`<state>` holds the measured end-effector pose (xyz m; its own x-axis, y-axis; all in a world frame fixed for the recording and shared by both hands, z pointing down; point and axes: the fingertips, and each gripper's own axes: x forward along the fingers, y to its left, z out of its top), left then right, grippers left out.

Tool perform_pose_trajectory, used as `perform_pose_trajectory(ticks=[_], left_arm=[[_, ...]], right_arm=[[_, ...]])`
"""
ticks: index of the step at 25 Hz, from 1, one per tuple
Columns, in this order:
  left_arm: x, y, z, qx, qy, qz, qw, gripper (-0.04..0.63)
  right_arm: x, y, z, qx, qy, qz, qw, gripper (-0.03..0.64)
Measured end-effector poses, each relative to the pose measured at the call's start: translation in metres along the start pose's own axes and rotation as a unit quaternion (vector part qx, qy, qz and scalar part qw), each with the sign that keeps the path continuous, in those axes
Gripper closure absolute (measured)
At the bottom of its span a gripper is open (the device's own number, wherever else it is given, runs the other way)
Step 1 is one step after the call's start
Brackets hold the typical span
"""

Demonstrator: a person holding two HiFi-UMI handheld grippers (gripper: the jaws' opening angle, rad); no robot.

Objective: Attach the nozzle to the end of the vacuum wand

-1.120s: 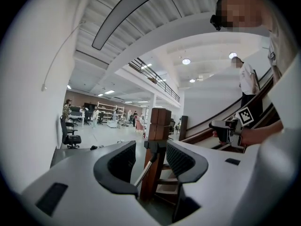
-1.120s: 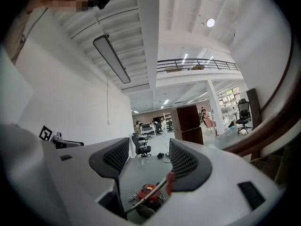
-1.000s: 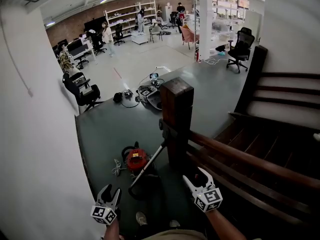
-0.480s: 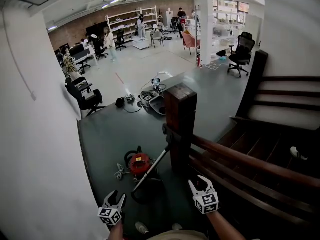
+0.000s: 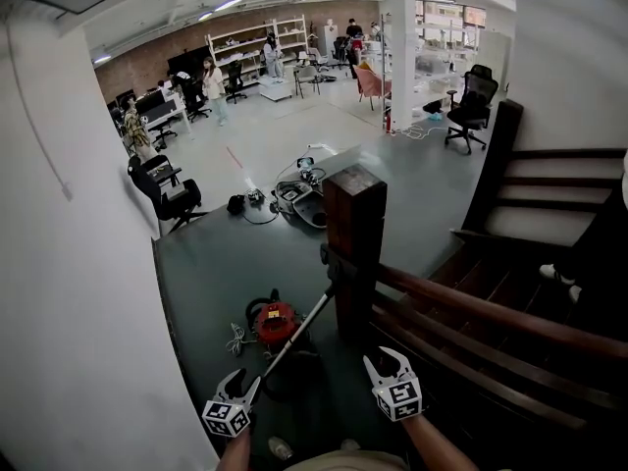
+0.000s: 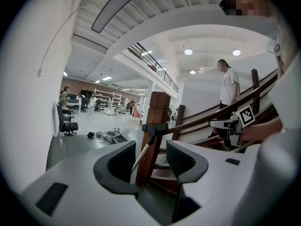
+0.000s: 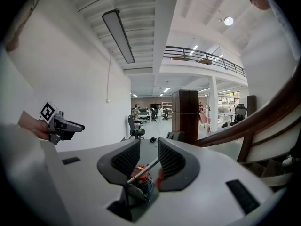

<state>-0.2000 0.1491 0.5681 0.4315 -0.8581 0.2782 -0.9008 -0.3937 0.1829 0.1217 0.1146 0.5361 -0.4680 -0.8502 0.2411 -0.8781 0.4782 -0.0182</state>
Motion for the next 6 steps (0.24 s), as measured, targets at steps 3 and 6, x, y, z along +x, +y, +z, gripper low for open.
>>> perform_pose_trajectory(ticks=[3,6], left_arm=[[-0.002,-0.006,-0.002,0.001,0.001,-0.006,1.0000,0.383],[-0.008,-0.013,-0.008,-0.002,0.003,-0.009,1.0000,0.382]], right_arm=[[-0.005,0.003,-0.001,0.010,-0.004,0.002,1.000,0.499],[-0.014,0.006,-0.007,0.019,-0.002,0.002,1.000,0.499]])
